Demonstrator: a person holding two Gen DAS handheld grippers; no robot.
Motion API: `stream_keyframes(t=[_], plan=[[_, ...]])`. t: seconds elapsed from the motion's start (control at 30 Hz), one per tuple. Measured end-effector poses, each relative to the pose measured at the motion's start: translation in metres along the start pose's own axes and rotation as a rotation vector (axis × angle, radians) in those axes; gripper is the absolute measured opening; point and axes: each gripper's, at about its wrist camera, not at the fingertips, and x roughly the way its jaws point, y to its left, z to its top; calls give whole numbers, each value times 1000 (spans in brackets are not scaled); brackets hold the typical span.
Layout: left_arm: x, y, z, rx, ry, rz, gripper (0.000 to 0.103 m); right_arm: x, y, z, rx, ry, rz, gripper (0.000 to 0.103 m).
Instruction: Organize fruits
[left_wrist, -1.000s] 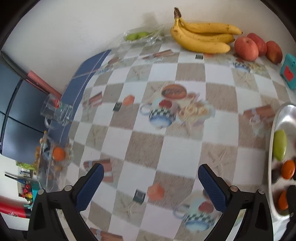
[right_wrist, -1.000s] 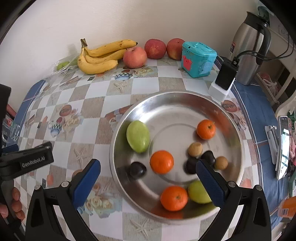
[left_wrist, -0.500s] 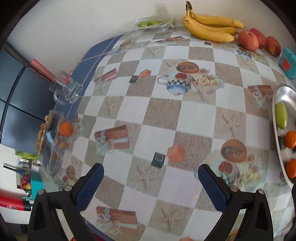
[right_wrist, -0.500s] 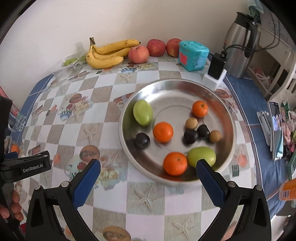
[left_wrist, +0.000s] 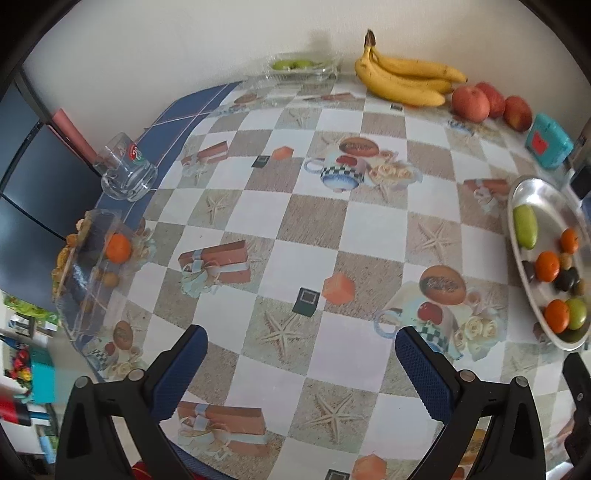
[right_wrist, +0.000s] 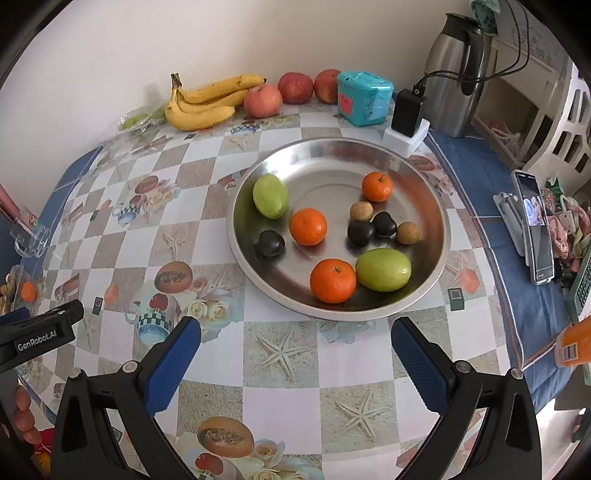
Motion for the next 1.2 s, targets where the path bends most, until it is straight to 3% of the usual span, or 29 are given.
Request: stream_keyframes(t=[0.23,0.47,1.2], plan=[[-12,-3,-1,19,-113,-32,103,-3,3,2,-11,-16,-14,103],[-22,-8,-4,35,-158,-95,103,-3,-1,3,0,-18,-29,103],[-16,-12,-7,48,-109,-140,103,-1,2,3,-19,-4,-54,103]])
